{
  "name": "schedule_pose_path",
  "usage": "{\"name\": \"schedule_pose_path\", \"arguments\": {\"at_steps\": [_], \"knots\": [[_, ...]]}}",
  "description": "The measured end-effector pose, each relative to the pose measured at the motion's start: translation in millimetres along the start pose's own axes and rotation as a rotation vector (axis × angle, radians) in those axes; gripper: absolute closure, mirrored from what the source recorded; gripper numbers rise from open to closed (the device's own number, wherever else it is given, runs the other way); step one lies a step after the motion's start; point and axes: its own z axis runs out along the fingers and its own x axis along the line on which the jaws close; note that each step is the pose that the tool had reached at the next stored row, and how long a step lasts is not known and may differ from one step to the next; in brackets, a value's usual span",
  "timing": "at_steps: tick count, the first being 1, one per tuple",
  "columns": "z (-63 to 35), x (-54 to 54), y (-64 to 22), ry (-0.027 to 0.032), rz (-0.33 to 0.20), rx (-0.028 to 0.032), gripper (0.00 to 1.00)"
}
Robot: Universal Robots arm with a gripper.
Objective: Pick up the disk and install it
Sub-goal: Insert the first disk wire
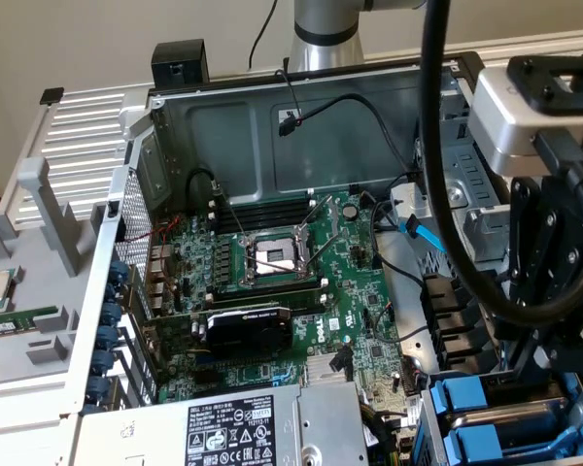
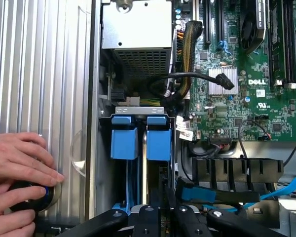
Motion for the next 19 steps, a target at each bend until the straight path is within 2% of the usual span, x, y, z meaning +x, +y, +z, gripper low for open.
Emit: {"name": "schedule_pose_path", "arguments": {"at_steps": [19], "knots": [[1.7,0.4,0.1,-0.0008,0.012,-0.0008,0.83]]}}
